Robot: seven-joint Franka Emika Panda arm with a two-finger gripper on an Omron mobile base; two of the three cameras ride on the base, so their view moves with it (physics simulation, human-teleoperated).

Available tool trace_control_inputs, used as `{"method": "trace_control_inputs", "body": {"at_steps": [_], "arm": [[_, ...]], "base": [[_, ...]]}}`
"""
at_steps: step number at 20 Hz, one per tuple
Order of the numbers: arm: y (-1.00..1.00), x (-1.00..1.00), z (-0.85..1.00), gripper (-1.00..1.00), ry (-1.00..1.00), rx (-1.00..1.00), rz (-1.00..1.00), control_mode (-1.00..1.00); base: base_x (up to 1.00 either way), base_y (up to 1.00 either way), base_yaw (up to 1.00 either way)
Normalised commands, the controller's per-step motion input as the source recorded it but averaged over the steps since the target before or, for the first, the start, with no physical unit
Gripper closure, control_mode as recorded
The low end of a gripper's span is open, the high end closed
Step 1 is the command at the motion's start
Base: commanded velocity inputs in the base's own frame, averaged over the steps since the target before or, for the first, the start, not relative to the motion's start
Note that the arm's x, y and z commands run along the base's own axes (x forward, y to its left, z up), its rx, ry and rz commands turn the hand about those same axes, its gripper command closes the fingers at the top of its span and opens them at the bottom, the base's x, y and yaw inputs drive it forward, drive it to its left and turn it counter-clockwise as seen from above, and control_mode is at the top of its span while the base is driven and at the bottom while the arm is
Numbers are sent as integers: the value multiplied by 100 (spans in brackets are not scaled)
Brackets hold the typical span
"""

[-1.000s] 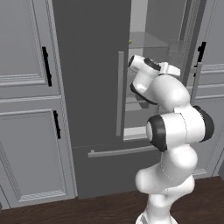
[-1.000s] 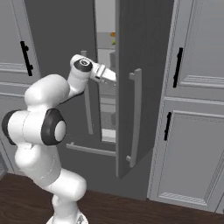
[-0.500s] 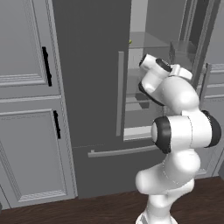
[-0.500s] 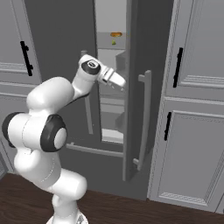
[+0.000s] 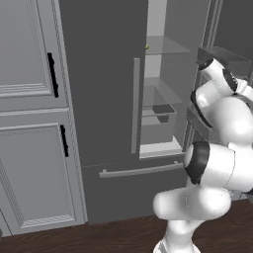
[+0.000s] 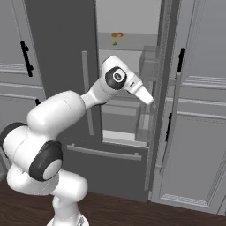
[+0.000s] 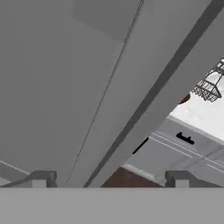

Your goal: Grab a lemon wedge from the fridge and one ice cube from the ice bowl, and put them in the glass of lemonade.

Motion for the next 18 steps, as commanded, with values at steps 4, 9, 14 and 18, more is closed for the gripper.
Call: {"method": "trace_control_inputs", "body": {"at_steps": [4,9,14,18], "arm": [[25,-30,5,-100,-20,3,14,-100],[97,-58,1,-100,-32,14,23,-100],[98,-10,-6,-100,-3,38,53,-100],[92,0,7,-100,16,22,69,-100]], "base": [[0,0,0],[0,0,0],[0,0,0],[0,0,0]]}}
